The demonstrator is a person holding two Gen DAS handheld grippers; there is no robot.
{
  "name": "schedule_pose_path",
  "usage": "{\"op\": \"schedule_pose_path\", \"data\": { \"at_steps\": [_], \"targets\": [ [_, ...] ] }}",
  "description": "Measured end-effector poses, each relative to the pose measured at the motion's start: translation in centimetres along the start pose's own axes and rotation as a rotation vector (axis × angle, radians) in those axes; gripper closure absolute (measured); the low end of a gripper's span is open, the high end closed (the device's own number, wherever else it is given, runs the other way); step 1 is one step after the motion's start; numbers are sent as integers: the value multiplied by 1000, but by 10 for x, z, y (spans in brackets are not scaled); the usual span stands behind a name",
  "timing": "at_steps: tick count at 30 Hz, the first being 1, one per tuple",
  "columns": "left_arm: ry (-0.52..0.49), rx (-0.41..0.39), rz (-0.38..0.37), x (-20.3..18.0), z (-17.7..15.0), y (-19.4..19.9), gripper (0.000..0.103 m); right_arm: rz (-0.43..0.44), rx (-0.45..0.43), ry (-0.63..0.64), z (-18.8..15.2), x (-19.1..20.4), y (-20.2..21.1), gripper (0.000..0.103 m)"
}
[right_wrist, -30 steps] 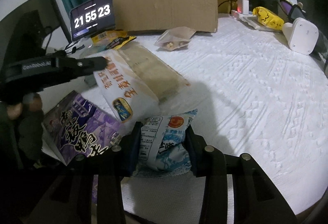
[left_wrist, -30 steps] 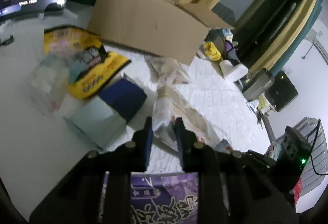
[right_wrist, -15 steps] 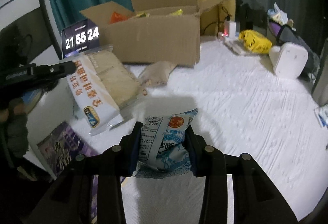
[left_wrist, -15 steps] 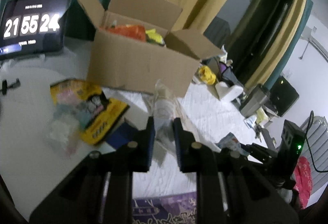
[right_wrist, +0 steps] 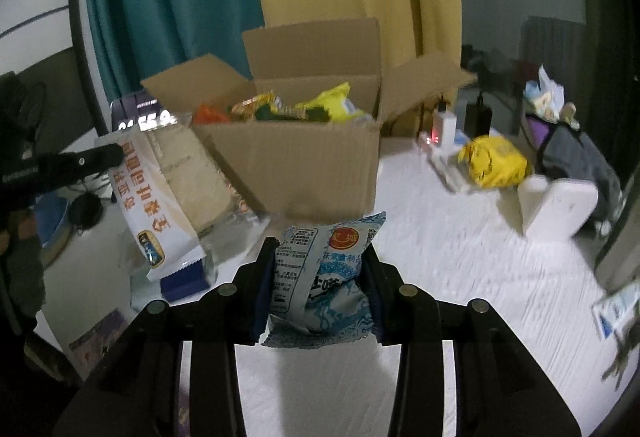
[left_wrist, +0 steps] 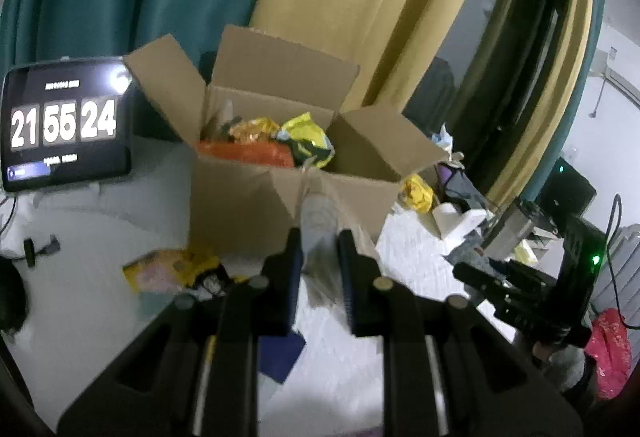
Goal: Organize snacks
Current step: 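Carry both held packets up over the cardboard box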
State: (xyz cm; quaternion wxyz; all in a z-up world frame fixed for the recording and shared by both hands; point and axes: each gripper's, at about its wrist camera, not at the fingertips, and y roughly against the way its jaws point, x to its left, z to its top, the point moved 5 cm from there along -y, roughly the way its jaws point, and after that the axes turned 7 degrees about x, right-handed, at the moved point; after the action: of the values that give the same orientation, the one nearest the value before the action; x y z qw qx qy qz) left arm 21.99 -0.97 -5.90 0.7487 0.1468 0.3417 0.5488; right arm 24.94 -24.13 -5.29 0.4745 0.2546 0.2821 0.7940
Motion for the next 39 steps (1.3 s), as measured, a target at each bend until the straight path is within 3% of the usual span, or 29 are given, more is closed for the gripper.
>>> {"op": "schedule_pose_path", "data": {
  "at_steps": [23, 39],
  "targets": [
    [-97, -116, 36, -9, 91, -20, 85, -10, -119, 64, 116, -24, -35, 62],
    [-134, -169, 49, -4, 135, -41, 85, -9, -138, 62, 171, -28, -77, 62]
  ]
}}
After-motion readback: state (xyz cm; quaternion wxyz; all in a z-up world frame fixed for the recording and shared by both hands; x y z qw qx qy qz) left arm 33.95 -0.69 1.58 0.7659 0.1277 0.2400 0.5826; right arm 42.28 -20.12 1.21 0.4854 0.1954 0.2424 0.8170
